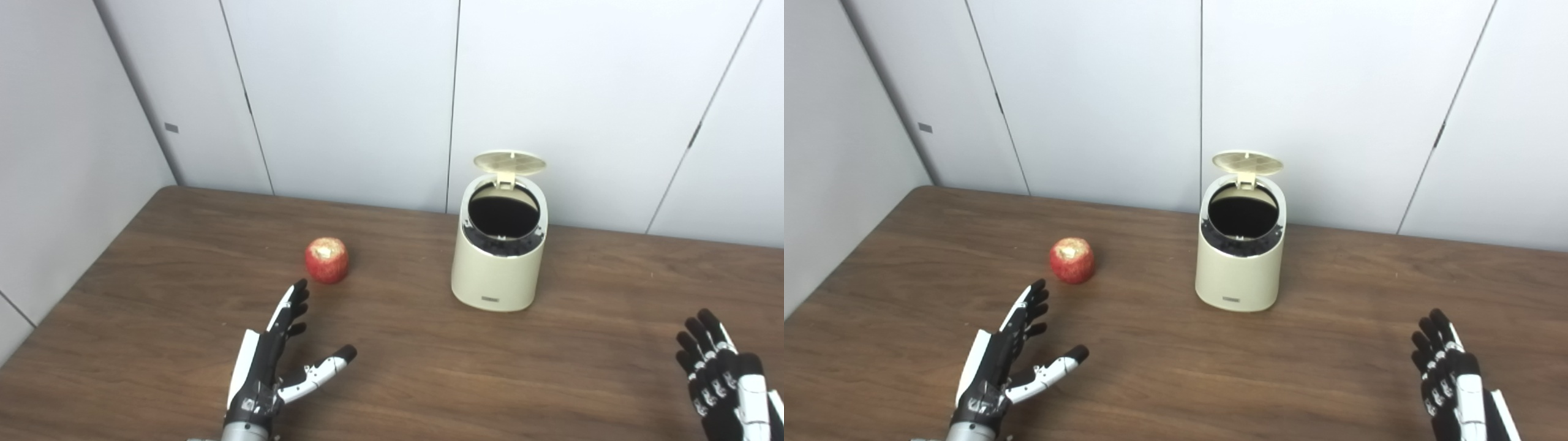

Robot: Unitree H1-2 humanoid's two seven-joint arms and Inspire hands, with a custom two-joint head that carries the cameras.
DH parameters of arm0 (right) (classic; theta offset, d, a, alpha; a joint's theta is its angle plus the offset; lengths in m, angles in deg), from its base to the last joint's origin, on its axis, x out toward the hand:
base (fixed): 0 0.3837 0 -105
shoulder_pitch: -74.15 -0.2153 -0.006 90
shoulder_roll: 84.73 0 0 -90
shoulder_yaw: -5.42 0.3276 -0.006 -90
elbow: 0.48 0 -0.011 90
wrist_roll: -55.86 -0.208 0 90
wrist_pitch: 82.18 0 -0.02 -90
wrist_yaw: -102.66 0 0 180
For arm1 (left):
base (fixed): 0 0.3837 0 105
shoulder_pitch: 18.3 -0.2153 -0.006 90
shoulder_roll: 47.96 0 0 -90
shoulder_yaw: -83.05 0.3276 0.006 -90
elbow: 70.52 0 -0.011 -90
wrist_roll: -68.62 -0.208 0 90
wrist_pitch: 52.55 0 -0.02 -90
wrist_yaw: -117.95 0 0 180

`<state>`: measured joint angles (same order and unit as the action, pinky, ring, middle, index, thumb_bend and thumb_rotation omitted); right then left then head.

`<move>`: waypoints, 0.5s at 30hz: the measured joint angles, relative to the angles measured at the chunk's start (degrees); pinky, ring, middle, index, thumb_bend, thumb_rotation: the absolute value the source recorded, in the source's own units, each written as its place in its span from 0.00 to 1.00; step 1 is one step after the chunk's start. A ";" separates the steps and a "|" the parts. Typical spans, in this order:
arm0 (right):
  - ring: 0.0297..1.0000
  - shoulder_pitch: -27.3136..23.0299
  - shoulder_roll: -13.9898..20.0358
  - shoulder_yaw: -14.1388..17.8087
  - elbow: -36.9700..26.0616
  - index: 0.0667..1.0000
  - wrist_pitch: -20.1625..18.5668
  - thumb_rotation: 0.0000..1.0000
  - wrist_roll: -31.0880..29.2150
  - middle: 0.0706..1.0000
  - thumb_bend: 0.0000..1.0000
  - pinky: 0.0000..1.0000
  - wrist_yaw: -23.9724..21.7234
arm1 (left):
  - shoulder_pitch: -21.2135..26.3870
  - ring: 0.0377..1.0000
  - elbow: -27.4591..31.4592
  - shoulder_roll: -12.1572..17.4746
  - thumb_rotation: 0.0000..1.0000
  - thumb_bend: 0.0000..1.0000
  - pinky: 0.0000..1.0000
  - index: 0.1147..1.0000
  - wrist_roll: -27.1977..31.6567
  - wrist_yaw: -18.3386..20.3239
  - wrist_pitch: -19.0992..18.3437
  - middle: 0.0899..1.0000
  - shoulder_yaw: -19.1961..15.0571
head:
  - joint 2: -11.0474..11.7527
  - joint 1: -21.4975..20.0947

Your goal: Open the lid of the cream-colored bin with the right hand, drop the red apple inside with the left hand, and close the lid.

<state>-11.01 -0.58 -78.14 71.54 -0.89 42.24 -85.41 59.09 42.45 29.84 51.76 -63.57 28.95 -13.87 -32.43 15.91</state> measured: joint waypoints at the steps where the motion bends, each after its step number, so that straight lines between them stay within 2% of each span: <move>1: 0.99 -0.03 -0.05 -0.08 0.00 0.97 -0.17 0.95 -0.05 0.98 0.61 1.00 -0.02 | 0.29 0.90 0.27 0.15 0.31 0.88 0.85 0.97 -1.10 0.04 -0.84 0.93 -0.06 | 0.00 -0.09; 4: 0.99 0.04 -0.08 -0.37 -0.06 0.97 -0.30 0.94 -0.06 0.98 0.62 1.00 -0.02 | 1.51 0.93 1.93 1.64 0.33 0.90 0.90 0.97 -5.60 0.54 -3.85 0.93 0.43 | 0.00 -0.17; 9: 1.00 0.11 -0.21 -0.67 -1.84 0.97 -1.09 0.94 0.09 0.99 0.60 1.00 0.41 | 4.66 0.98 1.32 7.47 0.34 0.94 0.92 0.96 -11.66 1.99 -6.86 0.97 1.02 | 0.26 -0.53; 11: 1.00 0.09 -0.52 -0.76 -2.33 0.98 -1.50 0.94 0.08 1.00 0.60 1.00 0.84 | 6.03 0.99 1.04 8.71 0.33 0.96 0.95 0.95 -13.19 2.18 -8.15 0.99 1.18 | 0.35 -0.79; 15: 1.00 0.12 -0.83 -1.37 -2.49 1.00 -2.55 0.98 0.27 1.00 0.59 1.00 0.92 | 8.68 1.00 -1.73 10.85 0.36 0.99 1.00 0.94 -16.14 2.39 -8.84 0.98 2.42 | 0.35 -1.05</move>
<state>-10.89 -1.41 -79.51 69.05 -3.44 42.51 -84.49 67.77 40.71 40.69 35.62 -61.18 20.11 -11.45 -32.08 14.85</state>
